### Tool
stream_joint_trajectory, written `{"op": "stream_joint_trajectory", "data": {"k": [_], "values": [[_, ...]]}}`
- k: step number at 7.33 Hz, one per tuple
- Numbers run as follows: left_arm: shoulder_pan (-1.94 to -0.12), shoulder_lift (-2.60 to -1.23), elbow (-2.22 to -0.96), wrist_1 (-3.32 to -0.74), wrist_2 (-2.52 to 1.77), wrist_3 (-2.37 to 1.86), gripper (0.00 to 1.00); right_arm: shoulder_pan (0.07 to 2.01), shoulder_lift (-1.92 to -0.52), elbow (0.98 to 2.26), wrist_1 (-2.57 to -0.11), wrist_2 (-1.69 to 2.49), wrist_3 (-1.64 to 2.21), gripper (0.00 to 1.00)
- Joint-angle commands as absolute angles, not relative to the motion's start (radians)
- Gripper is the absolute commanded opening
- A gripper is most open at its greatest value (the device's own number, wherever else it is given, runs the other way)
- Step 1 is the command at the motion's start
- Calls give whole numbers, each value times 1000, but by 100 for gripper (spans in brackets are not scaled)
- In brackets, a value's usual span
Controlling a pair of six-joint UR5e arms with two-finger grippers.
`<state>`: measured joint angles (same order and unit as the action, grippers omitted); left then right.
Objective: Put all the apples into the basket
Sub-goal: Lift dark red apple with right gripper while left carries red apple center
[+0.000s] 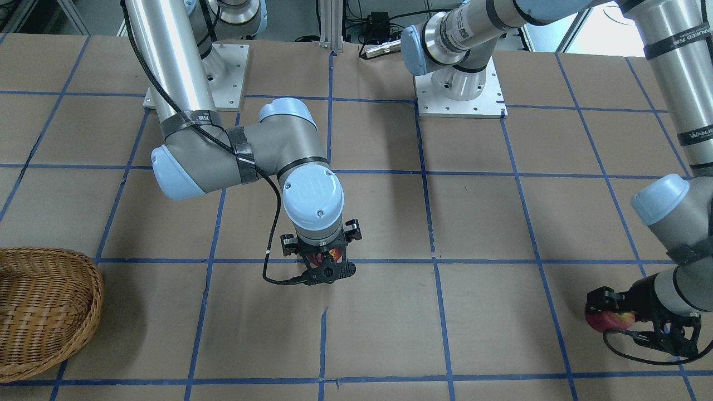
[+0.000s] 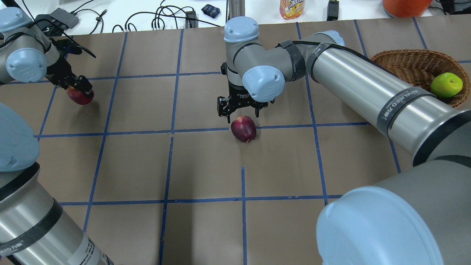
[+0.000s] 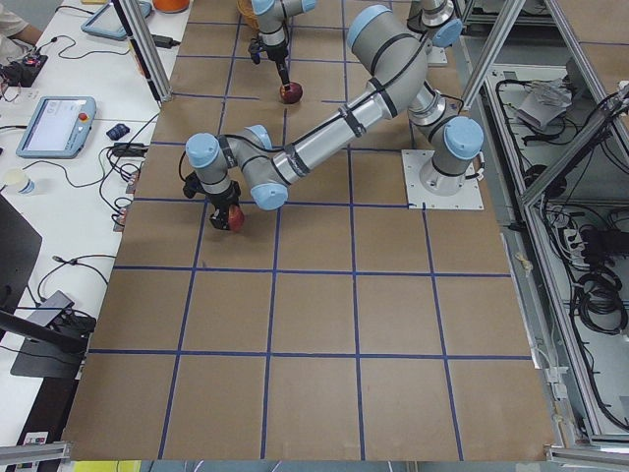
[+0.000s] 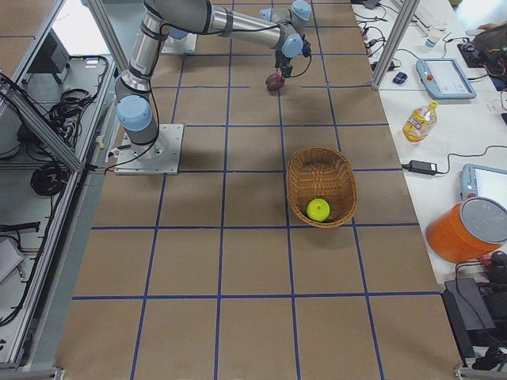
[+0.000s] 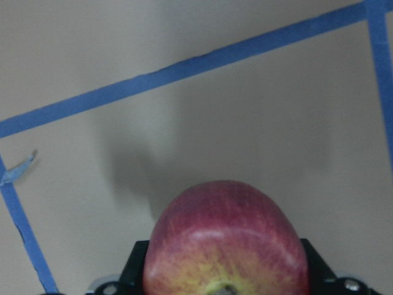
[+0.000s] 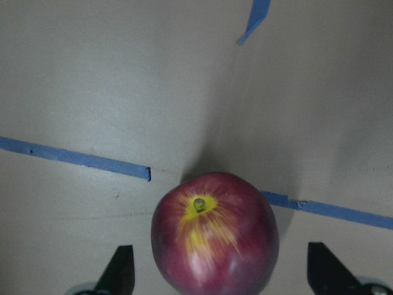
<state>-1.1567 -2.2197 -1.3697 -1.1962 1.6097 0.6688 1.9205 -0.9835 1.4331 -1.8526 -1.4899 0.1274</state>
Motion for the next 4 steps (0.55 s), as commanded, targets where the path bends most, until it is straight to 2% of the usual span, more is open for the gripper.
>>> {"op": "stream_joint_trajectory", "data": {"k": [1, 4], "values": [[-1274, -2128, -1452, -1261, 1606, 507, 32, 1921, -962, 1434, -1853, -1485, 136, 100], [-1377, -2042, -1548, -1252, 1557, 272, 32, 1921, -940, 1434, -1853, -1485, 138, 100]]}}
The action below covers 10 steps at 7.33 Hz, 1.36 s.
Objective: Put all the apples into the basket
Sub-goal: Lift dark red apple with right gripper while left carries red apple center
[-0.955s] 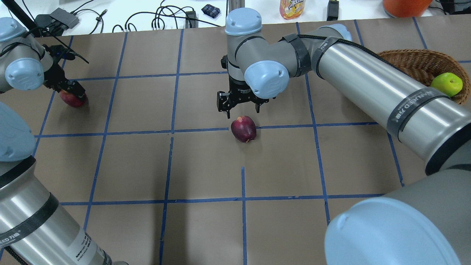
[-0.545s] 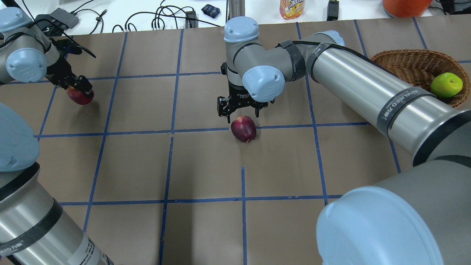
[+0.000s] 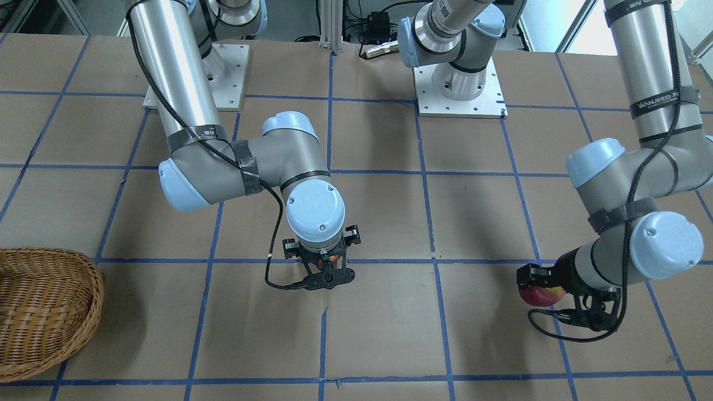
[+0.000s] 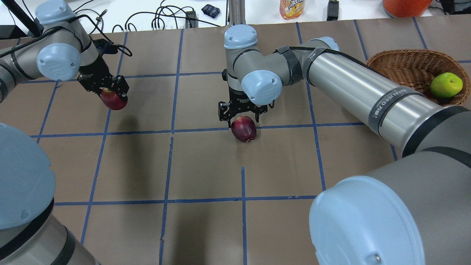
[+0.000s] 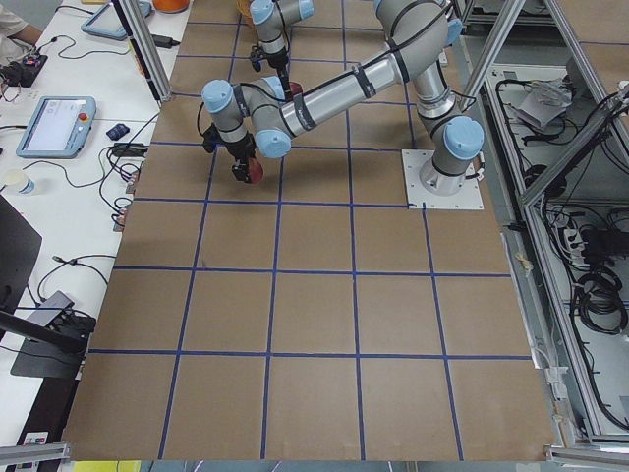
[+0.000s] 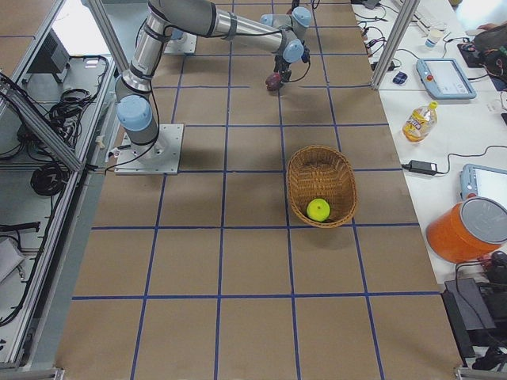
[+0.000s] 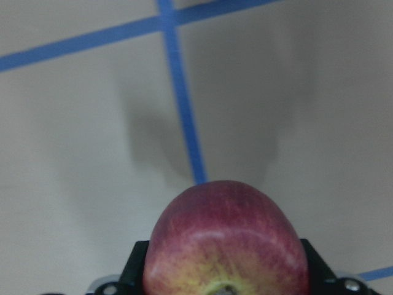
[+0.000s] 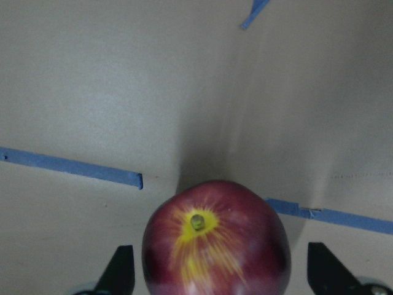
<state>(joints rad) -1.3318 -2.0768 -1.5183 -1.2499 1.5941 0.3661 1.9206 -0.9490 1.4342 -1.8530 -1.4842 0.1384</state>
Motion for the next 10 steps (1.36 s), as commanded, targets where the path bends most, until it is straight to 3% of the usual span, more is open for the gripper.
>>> {"op": "stream_joint_trajectory", "data": {"k": [1, 2, 3, 5, 7, 10], "values": [[-1429, -2001, -1583, -1256, 1505, 142, 32, 1921, -939, 1434, -1853, -1483, 140, 70], [-1490, -1971, -1618, -1247, 1508, 38, 32, 1919, -940, 1433, -1855, -1483, 152, 8], [-1534, -1951, -1641, -1247, 1511, -13, 32, 1916, -949, 1427, -1853, -1500, 153, 0], [-1557, -1890, -1715, -1247, 1508, -55, 32, 1863, -1042, 1420, -1806, -1506, 150, 0], [-1683, -1899, -1759, -1142, 1506, -251, 33, 1650, -1159, 1422, -1613, -1610, 19, 0], [-1880, -1989, -1766, -921, 1503, -435, 34, 1279, -1183, 1414, -1646, -1655, -335, 0]]}}
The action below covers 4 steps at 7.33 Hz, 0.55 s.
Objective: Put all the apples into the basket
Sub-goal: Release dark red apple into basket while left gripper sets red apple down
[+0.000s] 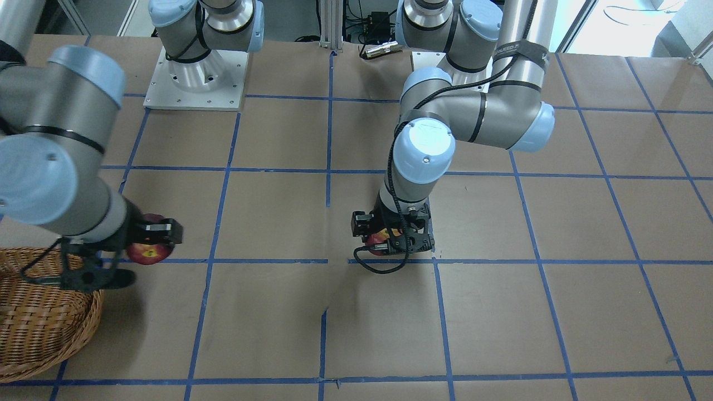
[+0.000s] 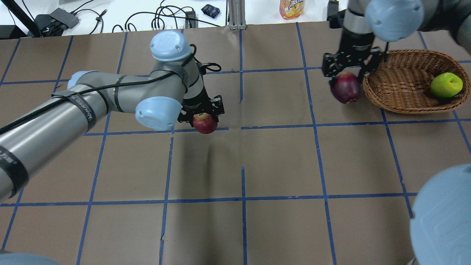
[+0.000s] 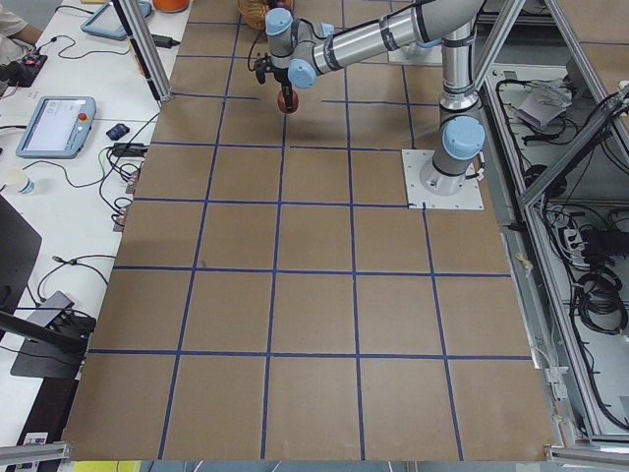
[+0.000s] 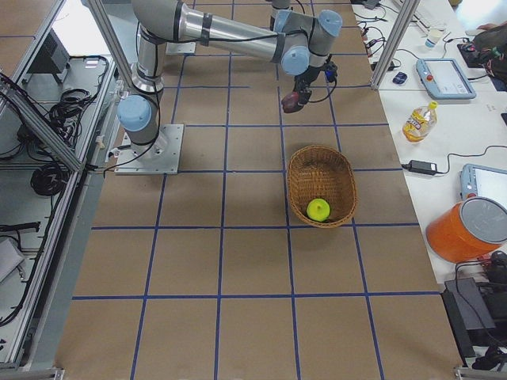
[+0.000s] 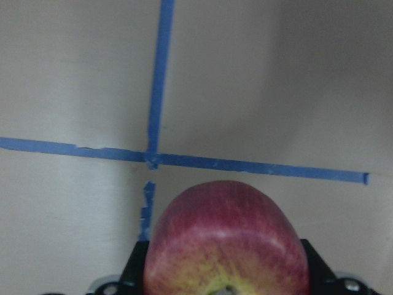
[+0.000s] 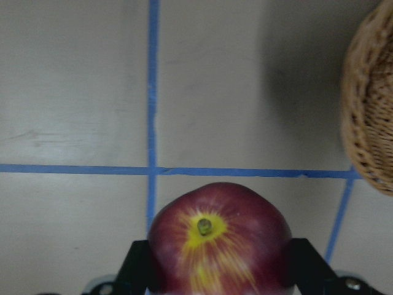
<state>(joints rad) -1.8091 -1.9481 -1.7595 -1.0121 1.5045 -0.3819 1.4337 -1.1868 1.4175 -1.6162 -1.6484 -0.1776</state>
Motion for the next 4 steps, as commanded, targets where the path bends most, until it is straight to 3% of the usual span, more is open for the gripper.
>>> {"op": "stream_joint_trajectory", "data": {"k": [1, 3, 4], "values": [[-1906, -2038, -1763, -834, 1500, -445, 34, 1194, -1122, 1411, -1772, -1687, -459, 0], [-1951, -2092, -1758, -799, 1503, -445, 38, 1134, -1036, 1358, -1874, -1721, -529, 0], [-1953, -2097, -1755, -770, 1506, -446, 74, 1134, -994, 1335, -1875, -1720, -528, 0]]}}
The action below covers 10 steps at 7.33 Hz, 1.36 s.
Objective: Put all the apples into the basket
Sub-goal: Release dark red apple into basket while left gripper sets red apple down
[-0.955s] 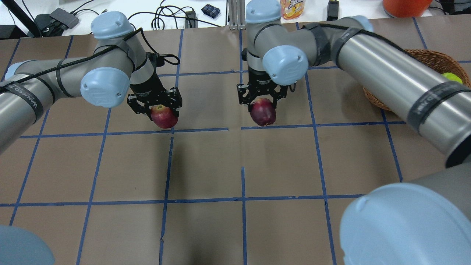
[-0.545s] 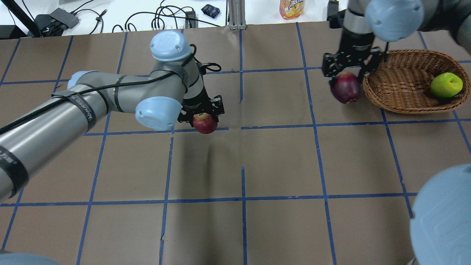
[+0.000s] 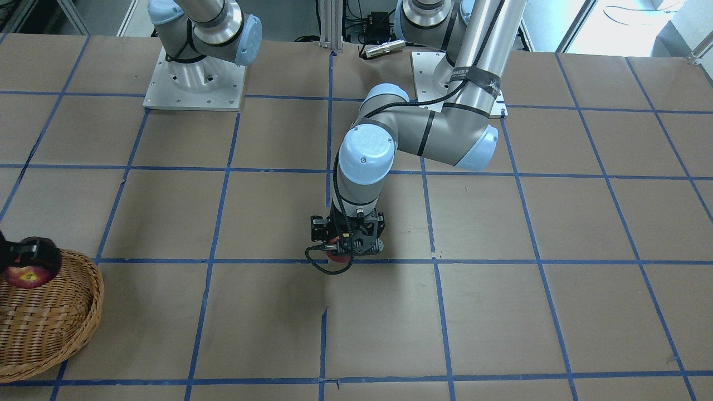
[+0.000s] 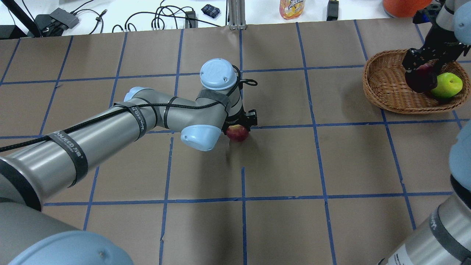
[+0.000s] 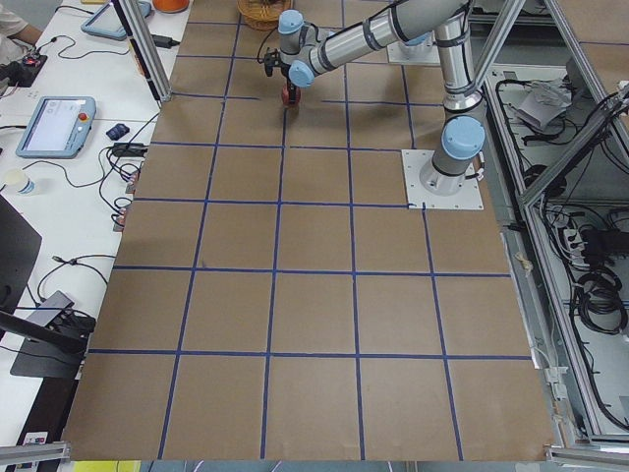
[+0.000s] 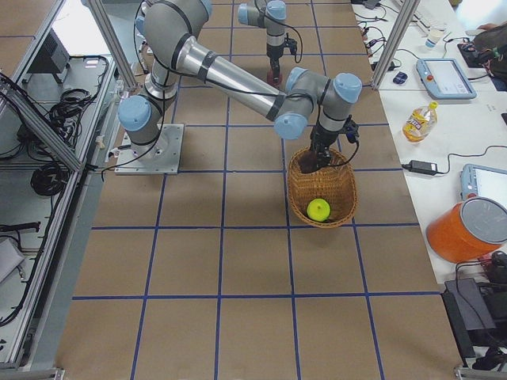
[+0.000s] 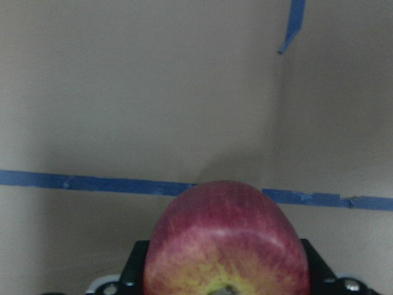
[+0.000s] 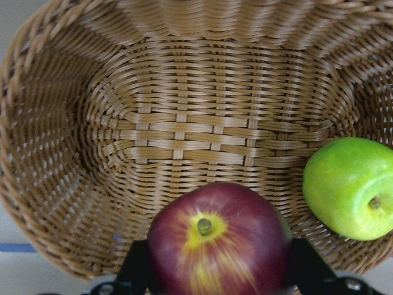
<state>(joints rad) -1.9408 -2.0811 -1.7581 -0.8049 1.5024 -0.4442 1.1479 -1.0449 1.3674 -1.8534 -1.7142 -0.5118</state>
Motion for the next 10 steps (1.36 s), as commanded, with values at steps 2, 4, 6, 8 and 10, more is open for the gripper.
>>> {"op": "stream_joint_trajectory", "data": {"k": [2, 4, 6, 8, 10], "values": [[-1950, -2059, -1743, -769, 1496, -446, 100, 1132, -960, 1347, -1871, -1723, -517, 0], [-1931, -1992, -1732, -842, 1519, -356, 100, 1126, -933, 1347, -1876, -1723, -517, 45], [-1872, -1828, -1720, -1103, 1520, -234, 100, 1095, -927, 1338, -1871, -1721, -534, 100], [-1821, -1659, -1713, -1387, 1575, -79, 100, 1086, -943, 1330, -1846, -1718, -528, 100], [-1610, -1534, -1713, -1534, 1586, 108, 100, 1119, -1058, 1331, -1670, -1695, -499, 100]]}}
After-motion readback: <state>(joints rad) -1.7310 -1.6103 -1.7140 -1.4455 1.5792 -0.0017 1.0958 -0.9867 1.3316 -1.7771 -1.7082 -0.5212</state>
